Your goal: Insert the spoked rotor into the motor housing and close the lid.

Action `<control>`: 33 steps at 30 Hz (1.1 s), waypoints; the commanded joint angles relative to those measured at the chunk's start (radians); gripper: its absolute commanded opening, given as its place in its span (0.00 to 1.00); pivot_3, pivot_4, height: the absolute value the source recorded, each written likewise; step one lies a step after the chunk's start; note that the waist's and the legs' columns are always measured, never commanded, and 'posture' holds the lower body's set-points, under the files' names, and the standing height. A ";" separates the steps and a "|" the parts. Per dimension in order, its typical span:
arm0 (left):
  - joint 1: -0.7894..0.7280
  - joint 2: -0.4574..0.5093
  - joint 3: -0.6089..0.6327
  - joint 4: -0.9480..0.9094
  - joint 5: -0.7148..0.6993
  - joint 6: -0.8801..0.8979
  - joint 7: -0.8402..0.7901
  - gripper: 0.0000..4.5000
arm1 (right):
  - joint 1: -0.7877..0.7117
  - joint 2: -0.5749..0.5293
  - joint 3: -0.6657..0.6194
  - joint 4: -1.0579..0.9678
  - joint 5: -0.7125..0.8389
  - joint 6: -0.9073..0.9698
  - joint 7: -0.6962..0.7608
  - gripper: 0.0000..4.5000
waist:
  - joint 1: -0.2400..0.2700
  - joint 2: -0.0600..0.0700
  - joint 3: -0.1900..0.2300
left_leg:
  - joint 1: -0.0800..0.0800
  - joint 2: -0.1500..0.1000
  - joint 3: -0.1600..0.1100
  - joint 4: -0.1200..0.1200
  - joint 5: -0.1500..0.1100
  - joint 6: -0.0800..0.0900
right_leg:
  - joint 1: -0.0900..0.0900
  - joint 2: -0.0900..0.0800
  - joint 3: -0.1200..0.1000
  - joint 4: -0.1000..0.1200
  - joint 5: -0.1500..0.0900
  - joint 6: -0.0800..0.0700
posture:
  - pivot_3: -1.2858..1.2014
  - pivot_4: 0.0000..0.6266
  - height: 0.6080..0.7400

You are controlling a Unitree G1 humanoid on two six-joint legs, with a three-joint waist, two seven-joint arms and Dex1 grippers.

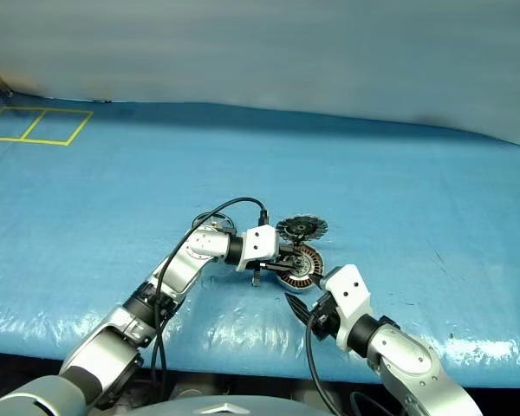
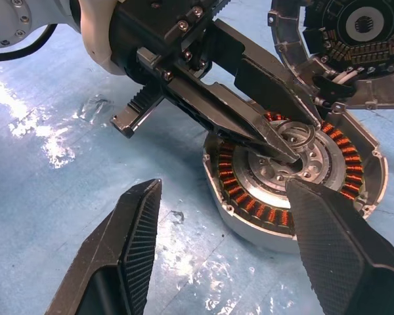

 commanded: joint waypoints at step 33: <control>-0.011 0.026 -0.015 0.003 0.051 -0.015 -0.043 0.56 | -0.021 0.025 0.029 0.014 -0.078 -0.017 -0.041 0.71 | 0.000 0.000 0.000 | 0.000 0.000 0.000 0.001 0.000 0.000 | 0.001 0.000 0.000 0.000 0.000 0.000 | 0.52 0.24 1.00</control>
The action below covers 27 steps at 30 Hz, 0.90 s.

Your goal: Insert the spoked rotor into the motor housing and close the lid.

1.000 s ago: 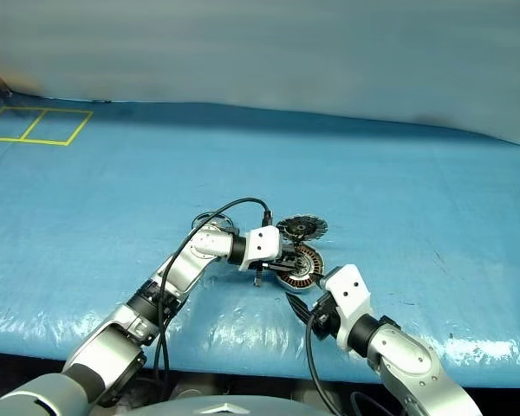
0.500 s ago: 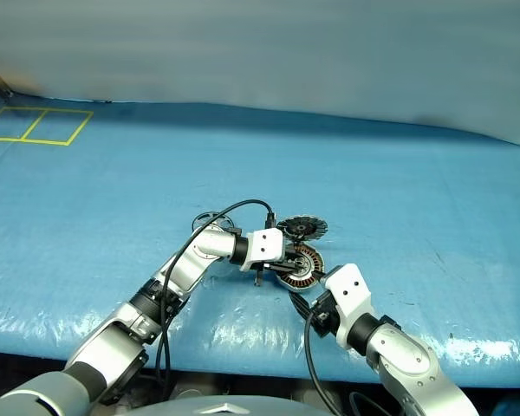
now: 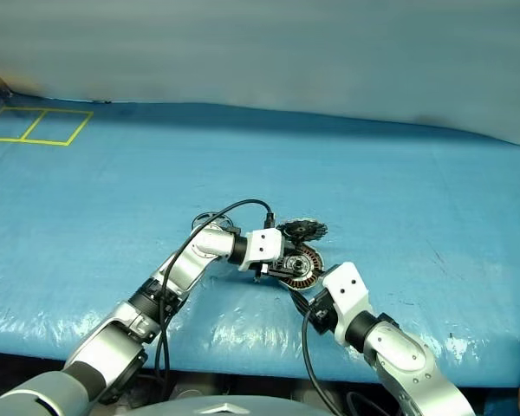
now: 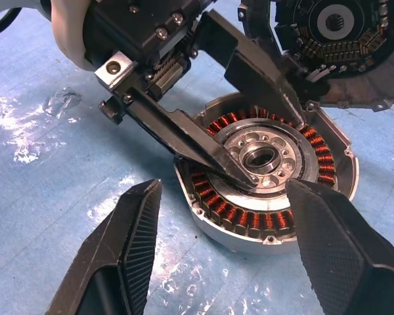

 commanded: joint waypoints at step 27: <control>0.381 0.185 0.242 -0.435 -0.327 0.107 -0.014 0.57 | -0.284 0.049 0.042 0.224 -0.026 -0.027 0.029 0.01 | -0.003 0.001 0.000 | 0.000 0.001 0.000 -0.001 0.000 0.000 | -0.001 0.000 0.000 0.001 0.000 -0.001 | 0.52 0.24 1.00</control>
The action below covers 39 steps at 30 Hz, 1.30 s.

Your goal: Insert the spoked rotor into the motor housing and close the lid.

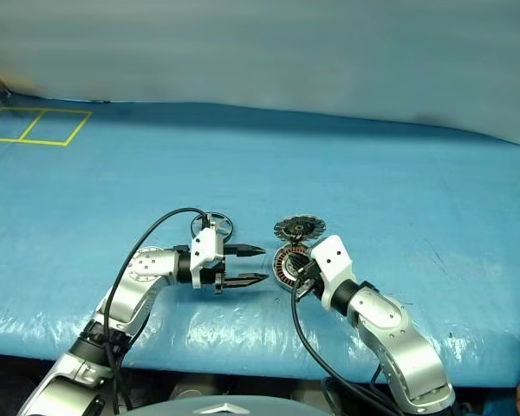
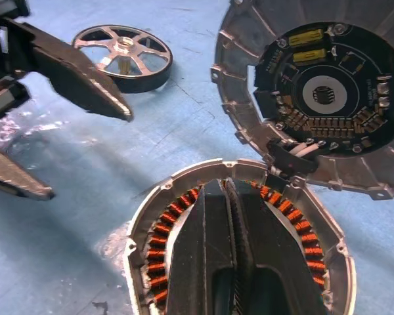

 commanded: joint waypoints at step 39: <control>0.017 -0.006 -0.002 -0.029 0.023 -0.032 0.088 0.57 | 0.020 -0.076 0.125 0.080 -0.178 0.007 0.096 0.01 | -0.006 -0.008 -0.016 | 0.019 0.007 0.000 -0.001 -0.002 -0.002 | 0.014 -0.002 -0.001 -0.003 -0.001 0.000 | 0.52 0.24 1.00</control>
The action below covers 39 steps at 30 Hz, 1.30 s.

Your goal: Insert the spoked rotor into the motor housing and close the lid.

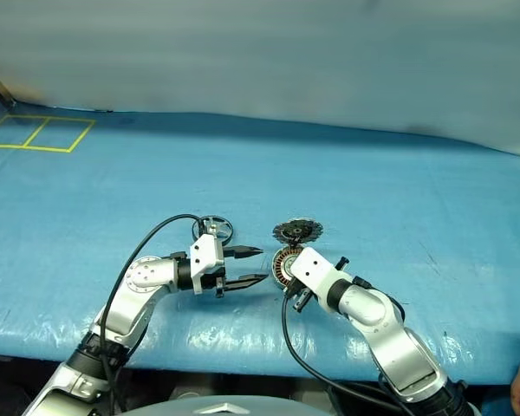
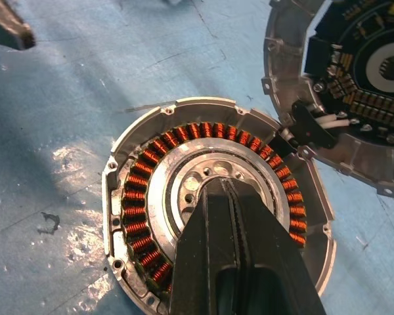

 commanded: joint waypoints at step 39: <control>-0.591 0.308 -0.034 0.427 0.152 0.017 -0.381 0.57 | 0.122 -0.003 -0.145 -0.214 0.339 0.005 0.104 0.01 | -0.003 0.008 0.009 | -0.018 -0.003 0.002 -0.006 0.000 0.000 | -0.017 0.006 -0.001 0.003 -0.002 -0.002 | 0.52 0.24 1.00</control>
